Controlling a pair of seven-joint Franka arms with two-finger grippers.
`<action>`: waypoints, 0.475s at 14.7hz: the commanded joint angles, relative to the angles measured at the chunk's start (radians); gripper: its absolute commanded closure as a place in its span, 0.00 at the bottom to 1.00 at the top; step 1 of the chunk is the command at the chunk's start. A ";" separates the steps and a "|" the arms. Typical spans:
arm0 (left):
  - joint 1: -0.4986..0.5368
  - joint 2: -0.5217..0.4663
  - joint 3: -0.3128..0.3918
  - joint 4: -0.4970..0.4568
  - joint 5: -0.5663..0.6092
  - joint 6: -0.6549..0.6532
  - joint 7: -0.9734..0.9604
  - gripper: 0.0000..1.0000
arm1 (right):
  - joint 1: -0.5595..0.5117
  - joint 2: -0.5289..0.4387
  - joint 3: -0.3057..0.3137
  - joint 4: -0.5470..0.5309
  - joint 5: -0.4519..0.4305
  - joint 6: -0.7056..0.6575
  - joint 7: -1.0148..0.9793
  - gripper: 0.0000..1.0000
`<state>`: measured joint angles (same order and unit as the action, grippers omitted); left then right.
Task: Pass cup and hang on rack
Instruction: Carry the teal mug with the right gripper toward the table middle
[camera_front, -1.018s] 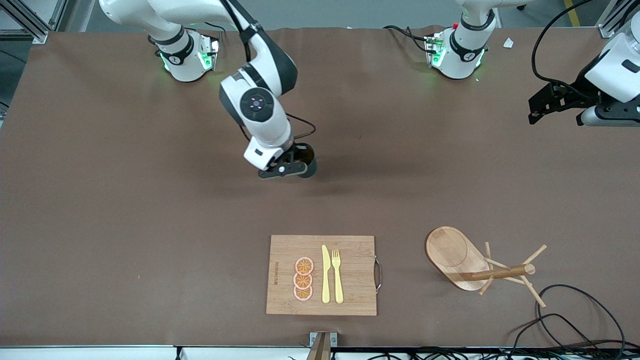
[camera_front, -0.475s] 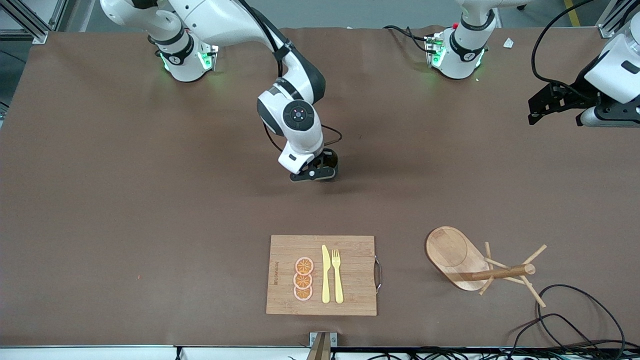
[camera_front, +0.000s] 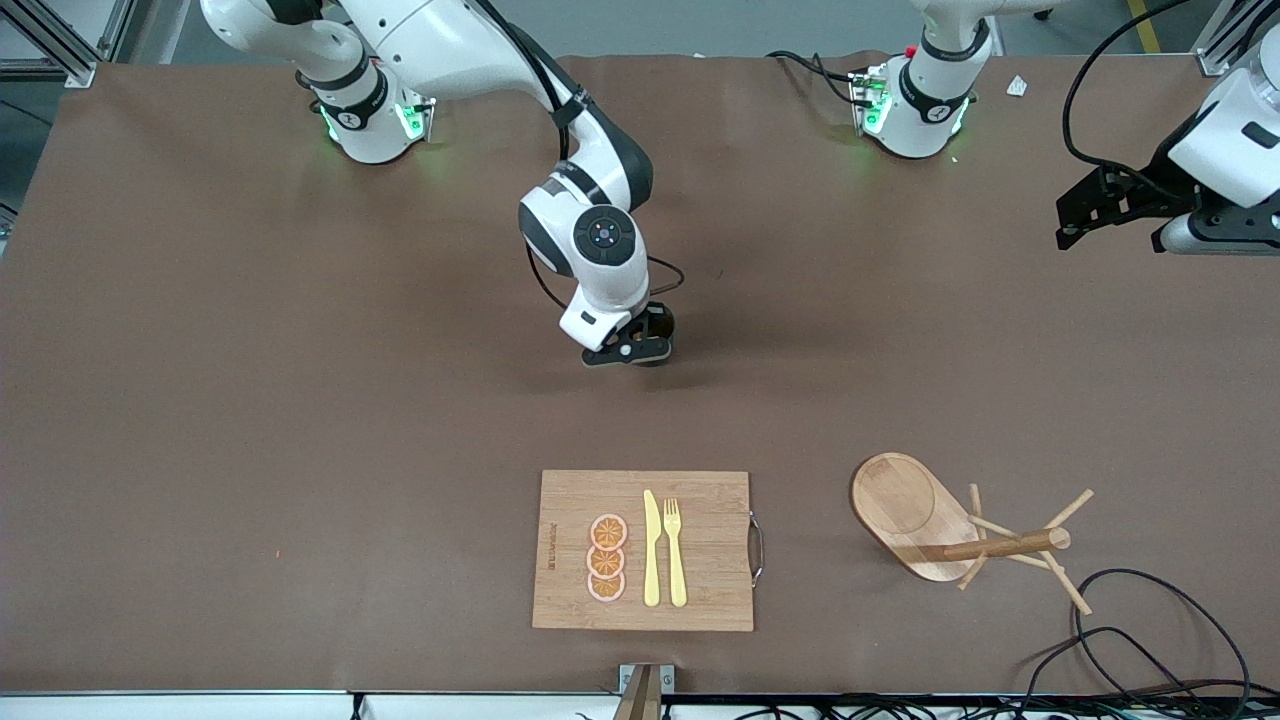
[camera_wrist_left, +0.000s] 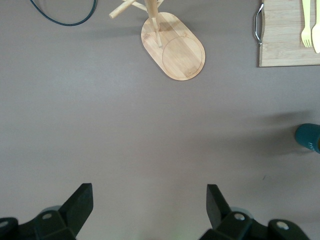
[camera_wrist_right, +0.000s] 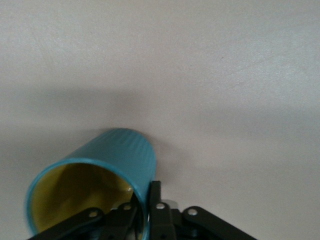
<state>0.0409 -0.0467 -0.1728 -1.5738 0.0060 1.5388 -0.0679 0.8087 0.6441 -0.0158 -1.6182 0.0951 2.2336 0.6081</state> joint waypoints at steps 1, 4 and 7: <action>-0.004 0.016 -0.008 0.017 -0.008 0.009 -0.007 0.00 | 0.004 0.006 -0.010 0.023 -0.018 -0.011 0.024 0.00; -0.009 0.018 -0.011 0.015 -0.011 0.012 -0.010 0.00 | -0.003 -0.009 -0.010 0.037 -0.015 -0.026 0.018 0.00; -0.016 0.021 -0.016 0.017 -0.014 0.012 -0.046 0.00 | -0.035 -0.078 -0.009 0.046 -0.005 -0.119 0.002 0.00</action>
<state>0.0300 -0.0344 -0.1842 -1.5738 0.0060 1.5493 -0.0881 0.8013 0.6298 -0.0314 -1.5694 0.0949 2.1849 0.6101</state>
